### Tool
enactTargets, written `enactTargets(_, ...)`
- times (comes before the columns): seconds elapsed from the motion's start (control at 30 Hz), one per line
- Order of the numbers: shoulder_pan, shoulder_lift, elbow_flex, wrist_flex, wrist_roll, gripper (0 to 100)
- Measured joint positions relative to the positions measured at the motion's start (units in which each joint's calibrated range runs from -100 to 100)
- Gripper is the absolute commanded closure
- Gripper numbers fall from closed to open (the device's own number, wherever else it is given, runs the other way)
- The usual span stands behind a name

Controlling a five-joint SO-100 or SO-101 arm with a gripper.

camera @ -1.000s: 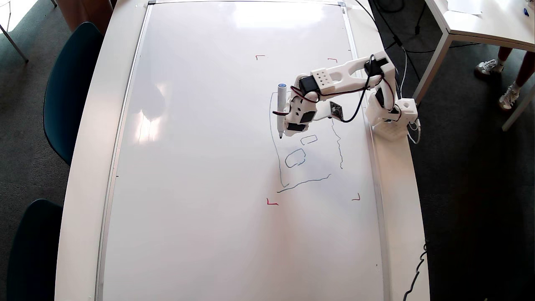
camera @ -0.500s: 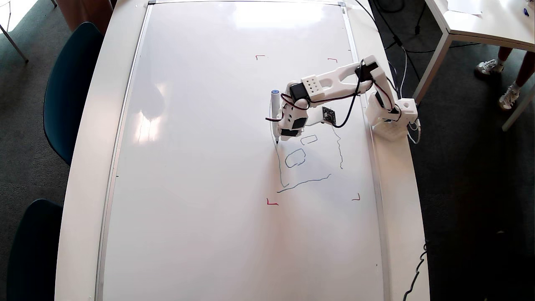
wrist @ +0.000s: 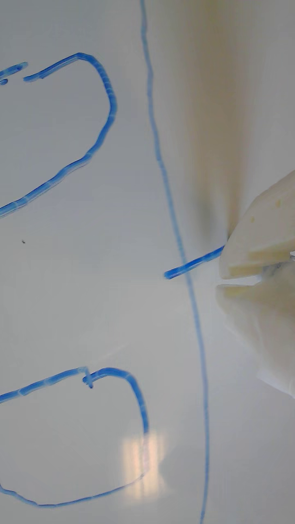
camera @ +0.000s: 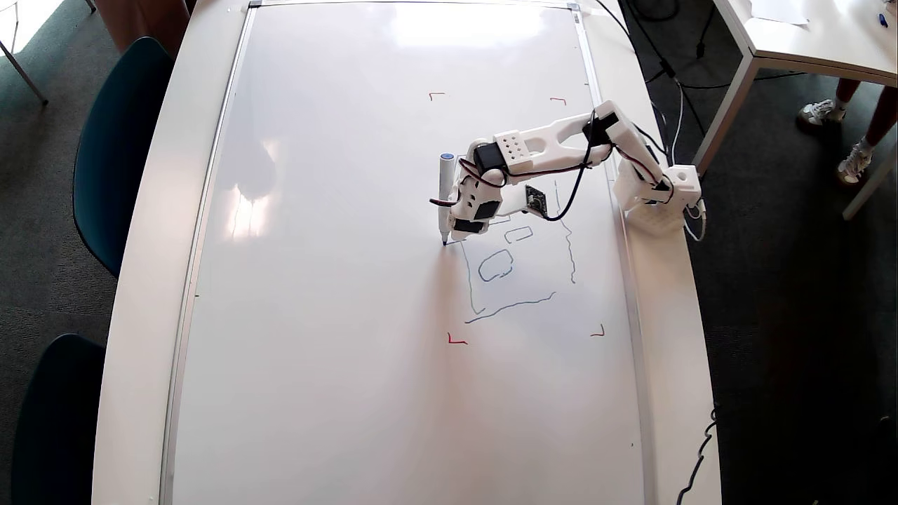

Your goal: Draw on a whiteboard a robot head using a pen attached to the gripper

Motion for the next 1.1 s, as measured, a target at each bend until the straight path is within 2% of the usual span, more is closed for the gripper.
enactTargets(0.2,0.59,4.21,-6.53,0.17,-0.05,99)
enactTargets(0.67,-1.03,5.31,-8.17,0.0,-0.11,99)
enactTargets(0.87,-1.55,5.48,-7.44,-5.31,-1.0,99)
enactTargets(1.1,-0.81,5.48,-7.35,-6.08,-0.84,99)
